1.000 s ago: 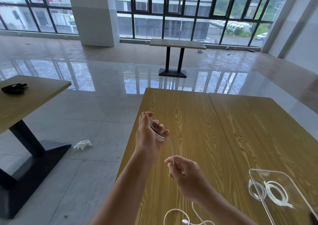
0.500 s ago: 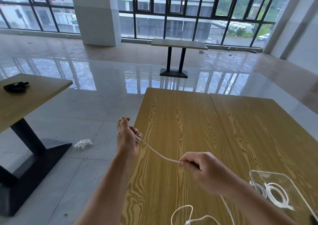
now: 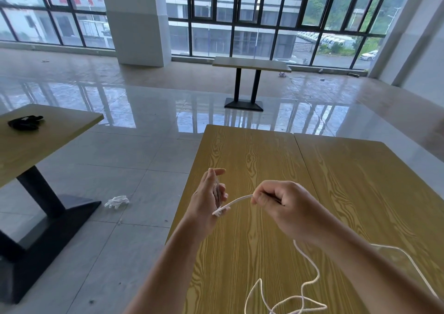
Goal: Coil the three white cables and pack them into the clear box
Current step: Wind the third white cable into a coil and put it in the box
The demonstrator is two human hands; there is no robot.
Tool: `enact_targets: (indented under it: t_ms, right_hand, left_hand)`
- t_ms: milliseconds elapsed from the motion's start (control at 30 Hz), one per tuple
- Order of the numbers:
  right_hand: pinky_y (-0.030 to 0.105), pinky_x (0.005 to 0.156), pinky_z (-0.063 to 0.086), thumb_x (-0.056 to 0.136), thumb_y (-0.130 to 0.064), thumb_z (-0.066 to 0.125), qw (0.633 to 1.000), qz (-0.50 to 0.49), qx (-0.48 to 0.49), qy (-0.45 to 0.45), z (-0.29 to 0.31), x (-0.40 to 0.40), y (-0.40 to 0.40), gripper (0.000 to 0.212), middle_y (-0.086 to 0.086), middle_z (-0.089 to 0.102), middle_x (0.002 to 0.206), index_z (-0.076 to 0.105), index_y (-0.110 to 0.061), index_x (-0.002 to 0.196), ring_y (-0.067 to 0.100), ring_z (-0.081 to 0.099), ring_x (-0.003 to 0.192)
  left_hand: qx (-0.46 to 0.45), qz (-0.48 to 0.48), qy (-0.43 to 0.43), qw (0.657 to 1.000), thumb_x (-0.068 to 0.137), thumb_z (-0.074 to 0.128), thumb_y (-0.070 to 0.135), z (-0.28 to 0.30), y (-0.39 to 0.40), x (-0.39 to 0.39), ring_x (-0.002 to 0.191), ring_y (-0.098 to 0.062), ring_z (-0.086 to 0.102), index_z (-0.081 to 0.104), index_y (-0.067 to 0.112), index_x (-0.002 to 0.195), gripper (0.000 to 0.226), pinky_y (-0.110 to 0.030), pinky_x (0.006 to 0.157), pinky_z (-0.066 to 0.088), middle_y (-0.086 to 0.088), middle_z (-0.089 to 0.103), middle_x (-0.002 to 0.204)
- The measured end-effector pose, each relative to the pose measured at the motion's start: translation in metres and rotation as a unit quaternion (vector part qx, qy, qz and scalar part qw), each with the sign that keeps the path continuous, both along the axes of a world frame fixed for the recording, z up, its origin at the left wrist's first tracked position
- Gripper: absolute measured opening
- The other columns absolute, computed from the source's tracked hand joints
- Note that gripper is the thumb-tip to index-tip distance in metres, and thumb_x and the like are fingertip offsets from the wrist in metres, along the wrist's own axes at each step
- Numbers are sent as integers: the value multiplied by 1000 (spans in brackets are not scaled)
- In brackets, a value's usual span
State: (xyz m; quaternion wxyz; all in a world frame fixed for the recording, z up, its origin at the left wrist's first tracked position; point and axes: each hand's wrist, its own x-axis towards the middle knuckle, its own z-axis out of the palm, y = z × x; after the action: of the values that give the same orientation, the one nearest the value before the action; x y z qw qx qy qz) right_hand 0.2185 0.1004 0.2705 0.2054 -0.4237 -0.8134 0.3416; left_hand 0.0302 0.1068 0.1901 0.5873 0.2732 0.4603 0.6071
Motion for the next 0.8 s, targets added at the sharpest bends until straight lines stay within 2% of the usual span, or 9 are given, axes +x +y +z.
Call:
enact_targets:
  t_ms: [67,167,300,500,633,733,800]
  right_hand:
    - [19,40,30,100,-26,55,1000,-22,11,1,-1,1,3,23,-14,44,44,69,-18,84,3,35,39]
    - [17,41,32,98,-27,58,998,-51,42,-9,-3,-2,9,25,-12,45,45,69,-18,77,4,37,40]
    - [19,45,38,96,-32,61,992,-75,88,-57,-5,-4,17,28,-10,51,48,67,-22,70,5,43,42]
    - [19,51,36,95,-33,63,979,-104,139,-105,-6,-7,23,26,-10,57,56,66,-22,71,2,50,51]
    - [24,56,46,94,-35,62,975,-110,161,-103,-8,-8,22,25,-13,60,59,68,-22,74,2,56,57]
    - [21,53,45,95,-33,61,973,-99,183,-97,-8,-9,20,25,-12,59,56,64,-24,71,3,56,52]
    - [23,52,48,95,-34,62,974,-90,189,-86,-8,-9,20,25,-10,61,55,62,-27,71,5,58,51]
  left_hand:
    - [0,-58,-7,998,95,41,57,1,-3,0,63,-10,49,71,33,99,39,-26,50,42,0,54,79]
    - [10,-136,-15,991,89,47,54,3,-8,2,68,-13,55,72,27,104,40,-27,54,45,-3,59,86]
    - [14,-200,-4,980,95,44,48,9,-14,8,73,-15,58,71,23,106,39,-27,57,45,-5,63,92]
    - [13,-270,19,963,87,48,63,13,-22,11,77,-16,60,63,21,116,53,-26,59,46,-4,66,95]
    - [12,-300,70,951,90,58,40,15,-25,9,85,-19,62,65,21,113,30,-30,66,51,-6,65,101]
    - [-1,-304,93,948,97,51,29,13,-27,6,85,-20,63,66,20,111,23,-31,66,50,-6,67,101]
    - [-3,-301,95,949,102,46,29,13,-28,5,83,-21,63,67,20,108,24,-30,64,49,-7,68,100]
